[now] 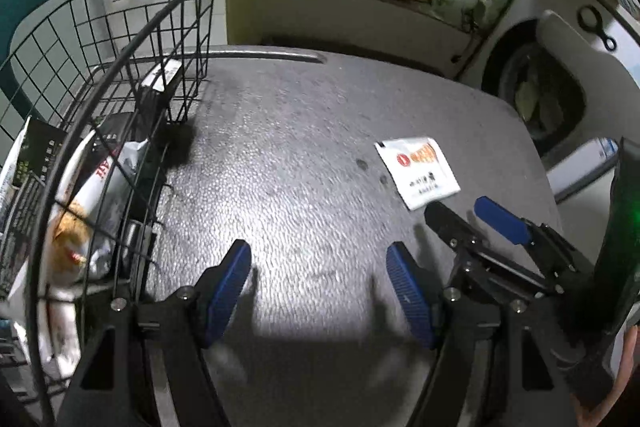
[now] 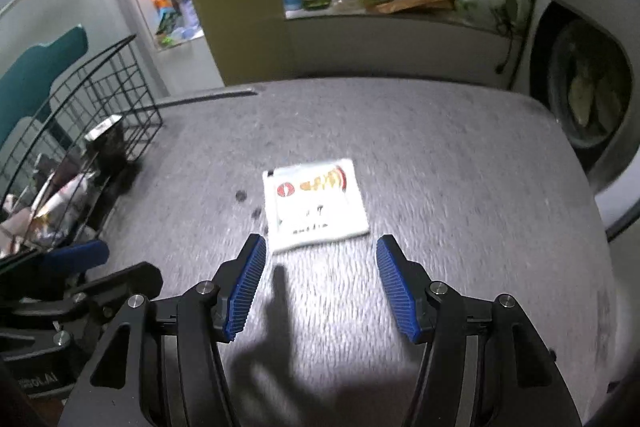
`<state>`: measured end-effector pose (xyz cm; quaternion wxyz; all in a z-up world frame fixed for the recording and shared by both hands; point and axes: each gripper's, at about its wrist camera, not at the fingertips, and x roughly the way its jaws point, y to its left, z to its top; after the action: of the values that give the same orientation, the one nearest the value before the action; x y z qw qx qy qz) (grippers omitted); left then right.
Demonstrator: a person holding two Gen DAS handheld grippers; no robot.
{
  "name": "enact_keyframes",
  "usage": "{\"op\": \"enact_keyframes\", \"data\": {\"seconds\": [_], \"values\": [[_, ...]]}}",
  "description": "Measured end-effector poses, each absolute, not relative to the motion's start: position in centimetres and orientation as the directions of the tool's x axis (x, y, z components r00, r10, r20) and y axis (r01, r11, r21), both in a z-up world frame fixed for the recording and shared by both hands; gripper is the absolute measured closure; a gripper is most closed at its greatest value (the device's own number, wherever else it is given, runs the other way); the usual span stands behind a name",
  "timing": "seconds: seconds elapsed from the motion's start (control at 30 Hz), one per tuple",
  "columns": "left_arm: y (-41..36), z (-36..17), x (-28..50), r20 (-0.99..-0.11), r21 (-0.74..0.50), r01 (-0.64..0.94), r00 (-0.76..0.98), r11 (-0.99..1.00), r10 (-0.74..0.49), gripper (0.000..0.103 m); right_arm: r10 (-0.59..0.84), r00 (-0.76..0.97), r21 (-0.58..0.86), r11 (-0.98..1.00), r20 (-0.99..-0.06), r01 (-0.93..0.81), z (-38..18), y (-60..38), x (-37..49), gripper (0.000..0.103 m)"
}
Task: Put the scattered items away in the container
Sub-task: 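Move the right gripper to the last pizza sachet and grasp it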
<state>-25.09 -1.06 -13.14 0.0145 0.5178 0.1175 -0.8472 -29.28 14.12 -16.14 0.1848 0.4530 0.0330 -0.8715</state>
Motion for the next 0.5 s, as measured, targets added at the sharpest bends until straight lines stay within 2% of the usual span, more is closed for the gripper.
{"op": "enact_keyframes", "data": {"seconds": [0.2, 0.5], "values": [[-2.2, -14.1, -26.1, -0.880, -0.212, 0.193, -0.464, -0.958, 0.101, 0.029, -0.326, -0.492, 0.127, -0.910, -0.807, 0.395, -17.4, 12.7, -31.4, 0.045], [-3.0, -15.0, -26.3, -0.880, -0.260, 0.239, -0.458, -0.936, 0.127, 0.029, -0.271, -0.519, 0.046, -0.913, -0.811, 0.406, -17.9, 10.7, -33.0, 0.044]]}}
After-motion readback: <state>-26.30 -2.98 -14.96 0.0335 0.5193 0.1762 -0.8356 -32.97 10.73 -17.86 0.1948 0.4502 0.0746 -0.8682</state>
